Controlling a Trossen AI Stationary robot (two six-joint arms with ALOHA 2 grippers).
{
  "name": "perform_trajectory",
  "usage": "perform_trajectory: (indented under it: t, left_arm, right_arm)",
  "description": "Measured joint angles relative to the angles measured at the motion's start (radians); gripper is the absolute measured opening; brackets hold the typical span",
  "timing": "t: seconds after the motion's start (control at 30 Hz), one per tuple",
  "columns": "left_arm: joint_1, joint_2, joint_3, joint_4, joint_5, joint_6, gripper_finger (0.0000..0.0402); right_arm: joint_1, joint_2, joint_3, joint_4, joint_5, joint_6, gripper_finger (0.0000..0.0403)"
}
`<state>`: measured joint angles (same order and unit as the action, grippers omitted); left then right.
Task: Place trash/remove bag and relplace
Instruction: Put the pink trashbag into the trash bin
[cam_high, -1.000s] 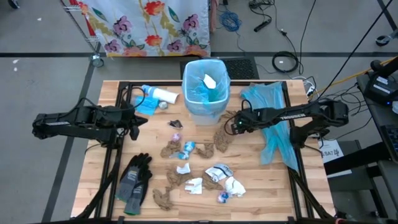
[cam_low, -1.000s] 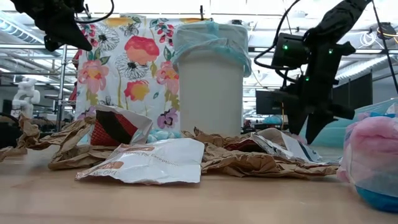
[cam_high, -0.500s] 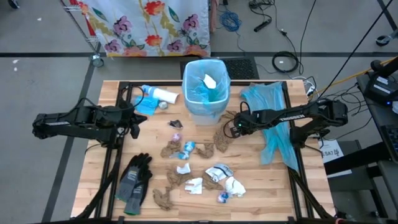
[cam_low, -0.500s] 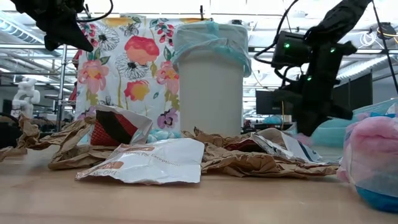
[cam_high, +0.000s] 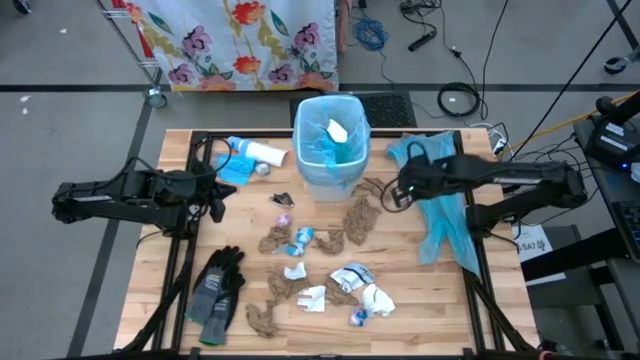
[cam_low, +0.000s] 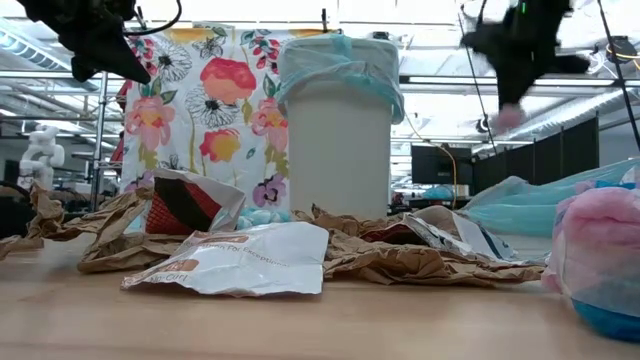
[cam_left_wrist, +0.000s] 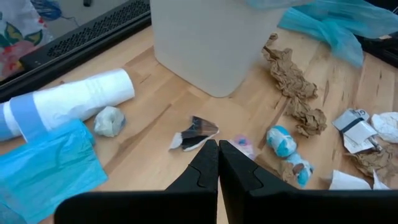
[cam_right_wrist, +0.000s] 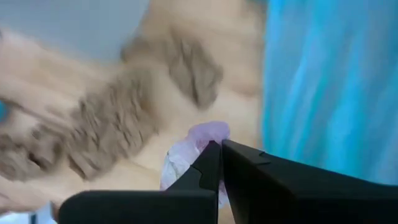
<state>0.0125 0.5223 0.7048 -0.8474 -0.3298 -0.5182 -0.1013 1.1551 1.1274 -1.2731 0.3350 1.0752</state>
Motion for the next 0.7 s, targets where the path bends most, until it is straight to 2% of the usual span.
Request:
perform_trajectory:
  t: [0.1, 0.37, 0.53, 0.7]
  left_arm:
    - [0.0, 0.001, 0.0, 0.0, -0.001, 0.0, 0.0006]
    - [0.0, 0.001, 0.0, 0.001, -0.005, 0.0, 0.0006]
    - [0.0, 0.001, 0.0, 0.001, -0.005, 0.0, 0.0006]
    - [0.0, 0.001, 0.0, 0.0, -0.005, 0.0, 0.0006]
  right_arm:
    - [-0.003, 0.0, 0.15, -0.063, 0.063, -0.057, 0.0]
    - [-0.037, 0.087, 0.509, 0.032, 0.169, -0.332, 0.0]
    - [-0.068, 0.211, 0.629, 0.187, 0.159, -0.542, 0.0]
    - [-0.097, 0.334, 0.668, 0.422, 0.154, -0.738, 0.0]
